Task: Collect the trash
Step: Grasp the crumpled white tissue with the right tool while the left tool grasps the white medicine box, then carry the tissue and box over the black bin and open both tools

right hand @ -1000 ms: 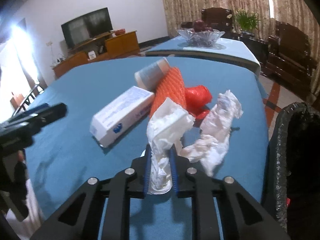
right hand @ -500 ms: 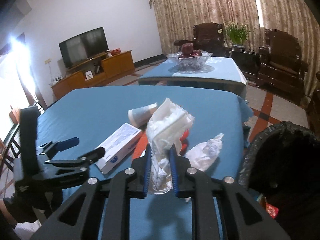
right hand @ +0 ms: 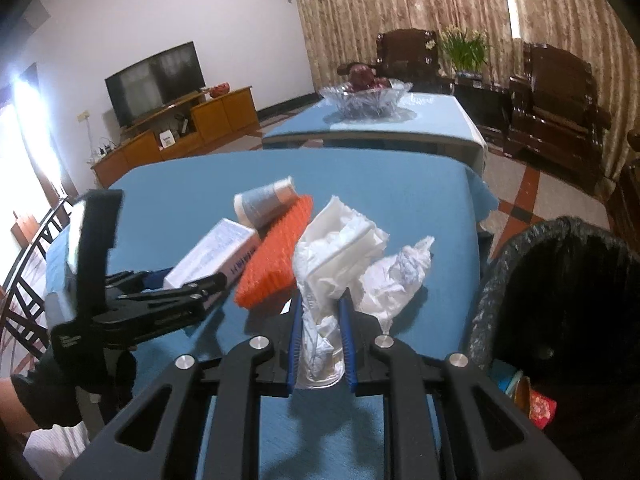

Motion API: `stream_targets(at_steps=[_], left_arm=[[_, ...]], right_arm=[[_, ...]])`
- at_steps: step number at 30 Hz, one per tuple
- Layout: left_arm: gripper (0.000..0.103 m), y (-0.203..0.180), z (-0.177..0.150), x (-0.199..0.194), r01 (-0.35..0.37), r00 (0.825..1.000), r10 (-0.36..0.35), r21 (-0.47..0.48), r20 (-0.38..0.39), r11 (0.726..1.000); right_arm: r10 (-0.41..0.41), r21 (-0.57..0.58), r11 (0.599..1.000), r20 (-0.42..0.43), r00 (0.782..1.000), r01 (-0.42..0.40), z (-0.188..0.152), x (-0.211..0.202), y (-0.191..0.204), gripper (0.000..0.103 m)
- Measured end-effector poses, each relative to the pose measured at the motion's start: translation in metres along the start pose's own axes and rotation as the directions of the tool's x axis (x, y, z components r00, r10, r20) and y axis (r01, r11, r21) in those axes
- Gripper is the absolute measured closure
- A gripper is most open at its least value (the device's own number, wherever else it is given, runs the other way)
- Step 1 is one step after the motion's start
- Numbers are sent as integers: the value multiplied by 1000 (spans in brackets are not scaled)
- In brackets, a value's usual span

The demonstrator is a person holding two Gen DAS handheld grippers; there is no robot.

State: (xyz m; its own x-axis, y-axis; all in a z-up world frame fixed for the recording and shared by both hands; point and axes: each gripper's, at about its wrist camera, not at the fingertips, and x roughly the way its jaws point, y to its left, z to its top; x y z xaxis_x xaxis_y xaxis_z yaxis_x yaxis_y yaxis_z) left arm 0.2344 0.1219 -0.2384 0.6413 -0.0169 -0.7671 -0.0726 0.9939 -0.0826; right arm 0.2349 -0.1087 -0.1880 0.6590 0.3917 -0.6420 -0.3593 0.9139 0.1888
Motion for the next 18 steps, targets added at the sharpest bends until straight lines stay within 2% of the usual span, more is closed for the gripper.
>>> stream_targets(at_steps=[11,18], left_arm=[[47,-5,2,-68,-24,993,25,-14,112,1000],[47,-9,7,-107,-20,985,23,-21,169,1000]], right_arm=[[21,-12,1000,4,1000,-21,1,-4,9,85],[45,-24,999,30,999,-45,5,-21,17,85]])
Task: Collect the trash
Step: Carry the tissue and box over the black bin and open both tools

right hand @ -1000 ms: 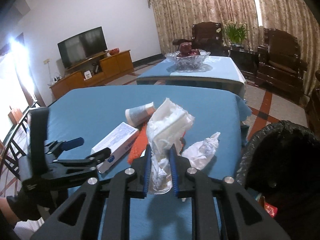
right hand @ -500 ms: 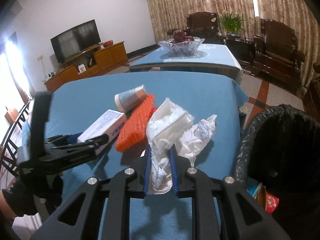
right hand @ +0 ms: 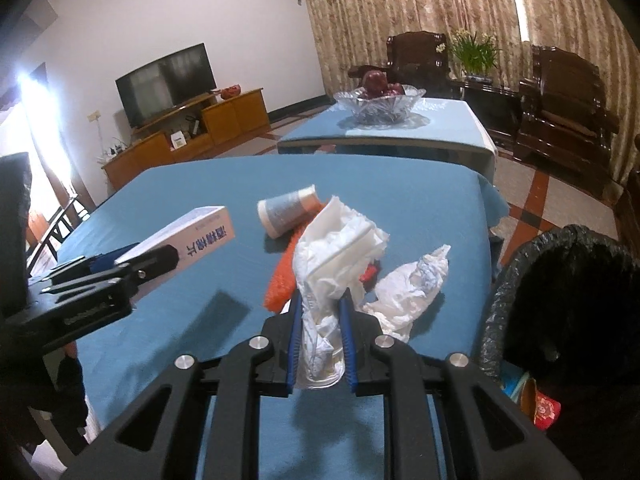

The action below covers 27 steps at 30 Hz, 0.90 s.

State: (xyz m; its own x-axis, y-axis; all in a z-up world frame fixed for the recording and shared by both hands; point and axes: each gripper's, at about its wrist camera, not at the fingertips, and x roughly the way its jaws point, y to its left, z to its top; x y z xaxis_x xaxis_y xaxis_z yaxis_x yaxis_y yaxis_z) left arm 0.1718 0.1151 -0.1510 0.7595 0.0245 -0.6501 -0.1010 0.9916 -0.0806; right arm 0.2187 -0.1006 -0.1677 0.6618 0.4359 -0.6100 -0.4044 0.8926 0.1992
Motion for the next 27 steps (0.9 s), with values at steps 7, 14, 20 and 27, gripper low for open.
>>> stream_targets(at_steps=[7,14,20,27], left_arm=[[47,-13,8,-25,9,999,-10,15,50,1000],[47,-34,16,-41,31,996,-34,38,82,999],[47,-63,17,-45,80,993,-86,70,86,994],[48,-110,19,-40,157,982,-168,122,84,980]], right_arm=[[2,-5,1000,41,999,-2,6,-21,2,85],[-18,3,1000,79,997,17,9,-47,-7,85],[-73,30,997,99,992,70,7,-71,-31,85],[-151,83,986,120,981,142,6,-95,-70,85]])
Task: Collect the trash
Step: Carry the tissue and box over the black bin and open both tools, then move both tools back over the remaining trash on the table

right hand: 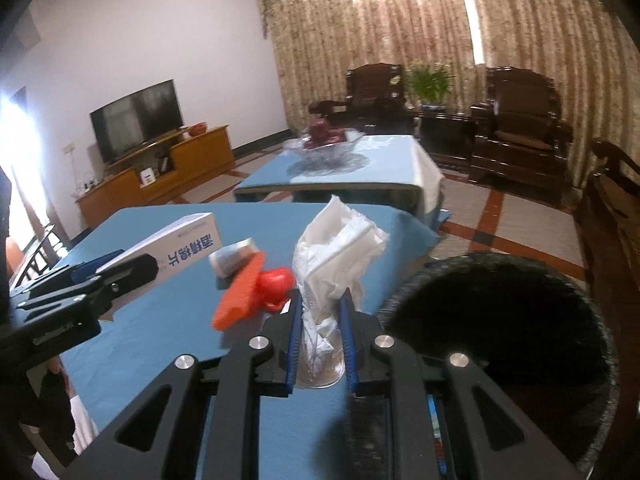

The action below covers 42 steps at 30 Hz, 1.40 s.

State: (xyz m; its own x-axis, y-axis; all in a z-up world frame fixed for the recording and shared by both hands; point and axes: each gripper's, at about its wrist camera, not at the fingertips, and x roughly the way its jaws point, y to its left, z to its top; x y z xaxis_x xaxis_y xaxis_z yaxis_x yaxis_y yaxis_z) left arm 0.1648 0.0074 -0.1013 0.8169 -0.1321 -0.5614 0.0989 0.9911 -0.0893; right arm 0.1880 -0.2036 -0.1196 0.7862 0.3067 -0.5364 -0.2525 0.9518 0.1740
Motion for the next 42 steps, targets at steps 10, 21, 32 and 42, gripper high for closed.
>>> stream_targets(at_steps=[10,21,32,42], left_arm=[[48,-88,7,39,162,987,-160,87,-24,983],[48,-164,2,75,277,961,-273,158,-47,948],[25,-171,-3,100,342,937,-332,99,-108,934],[13,-95,-4,77,179,983,-176,63,-45,982]], right_arm=[[-149,95,985,16,989,147,-3,-25,-81,85],[-274,130,953,-2,962,272,-11,-38,-143,85],[-362,160,916,-58,930,367,-30,-36,-171,25],[-355,148,924,-17,935,353,-24,-29,-142,6]])
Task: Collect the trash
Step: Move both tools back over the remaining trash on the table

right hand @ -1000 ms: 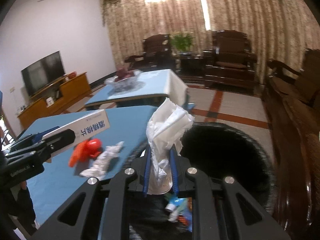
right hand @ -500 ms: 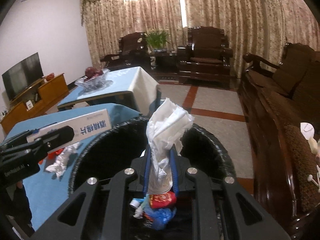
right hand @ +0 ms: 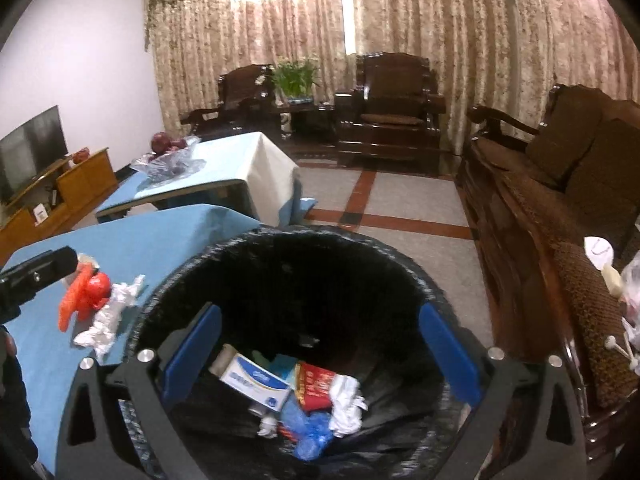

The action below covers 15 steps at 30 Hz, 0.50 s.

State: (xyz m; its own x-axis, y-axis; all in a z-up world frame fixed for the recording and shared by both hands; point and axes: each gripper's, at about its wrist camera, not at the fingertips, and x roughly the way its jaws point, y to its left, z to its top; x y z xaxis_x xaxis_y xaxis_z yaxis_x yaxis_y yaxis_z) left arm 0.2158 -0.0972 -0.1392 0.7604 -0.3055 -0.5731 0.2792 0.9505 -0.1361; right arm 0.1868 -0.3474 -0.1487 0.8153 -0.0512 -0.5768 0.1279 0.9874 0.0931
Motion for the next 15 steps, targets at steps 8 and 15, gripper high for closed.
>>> stream_targets(at_steps=[8,15], left_arm=[[13,73,-17,-46,-192,980,193,-37,37,981],[13,127,-27,-71,-307,950,310,-69,36,949]], right_arm=[[134,-40,990,17,991,-134,4,0,65,6],[263,-107,959,0,965,-262,-4,9,142,6]])
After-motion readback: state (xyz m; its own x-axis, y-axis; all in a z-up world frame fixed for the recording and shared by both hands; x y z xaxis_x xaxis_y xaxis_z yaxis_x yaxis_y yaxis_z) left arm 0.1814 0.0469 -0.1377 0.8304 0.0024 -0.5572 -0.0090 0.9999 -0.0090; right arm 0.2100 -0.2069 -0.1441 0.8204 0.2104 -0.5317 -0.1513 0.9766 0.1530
